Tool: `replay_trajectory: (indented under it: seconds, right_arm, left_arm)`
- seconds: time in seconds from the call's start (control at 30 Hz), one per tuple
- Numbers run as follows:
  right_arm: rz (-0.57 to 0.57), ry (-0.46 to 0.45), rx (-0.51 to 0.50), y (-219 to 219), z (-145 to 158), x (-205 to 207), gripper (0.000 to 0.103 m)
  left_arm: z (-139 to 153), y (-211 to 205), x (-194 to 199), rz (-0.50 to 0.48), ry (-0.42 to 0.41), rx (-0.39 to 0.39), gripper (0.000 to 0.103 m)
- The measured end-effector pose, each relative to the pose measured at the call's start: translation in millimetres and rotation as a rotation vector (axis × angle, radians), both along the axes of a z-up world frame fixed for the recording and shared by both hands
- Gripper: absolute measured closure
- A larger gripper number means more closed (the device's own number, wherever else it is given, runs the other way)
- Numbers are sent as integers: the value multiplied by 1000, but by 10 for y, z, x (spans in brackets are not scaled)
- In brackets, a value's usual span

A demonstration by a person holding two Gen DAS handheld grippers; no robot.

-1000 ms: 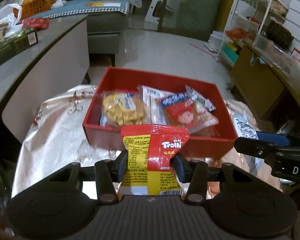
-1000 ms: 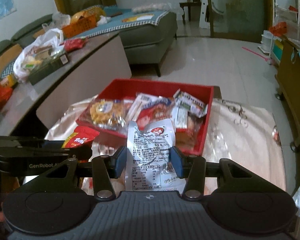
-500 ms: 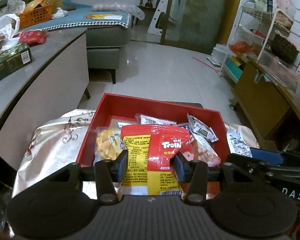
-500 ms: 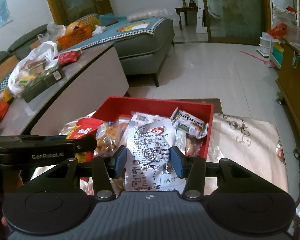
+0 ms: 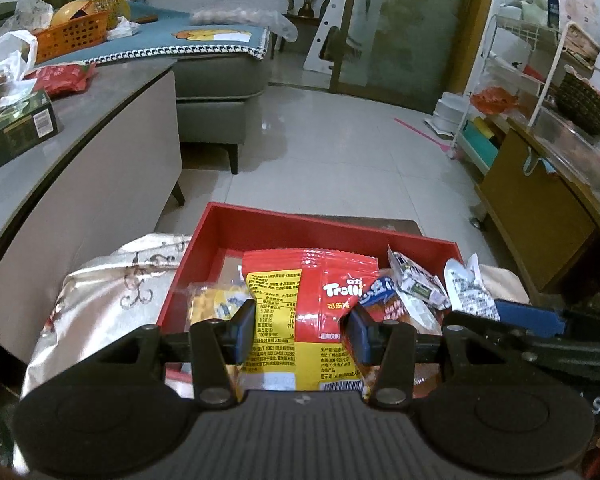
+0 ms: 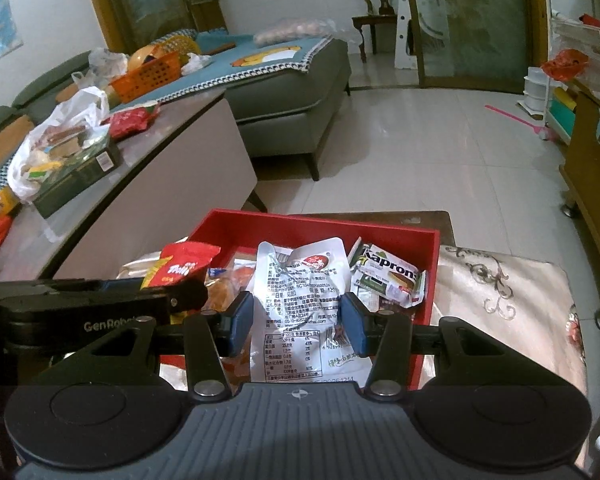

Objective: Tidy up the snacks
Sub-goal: 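Lower Trolli bag and white sachet into the red box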

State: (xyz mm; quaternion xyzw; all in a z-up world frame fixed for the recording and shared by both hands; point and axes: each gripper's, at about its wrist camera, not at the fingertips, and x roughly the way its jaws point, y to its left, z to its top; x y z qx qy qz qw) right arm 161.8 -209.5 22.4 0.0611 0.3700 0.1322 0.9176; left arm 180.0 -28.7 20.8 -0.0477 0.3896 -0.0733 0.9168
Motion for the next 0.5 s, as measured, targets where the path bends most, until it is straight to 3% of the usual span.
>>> replay_trajectory:
  seconds: [0.5]
  right_arm:
    - [-4,8,4,33,-51,203,47]
  left_arm:
    - [-72,-55,212,10,13,-9,62]
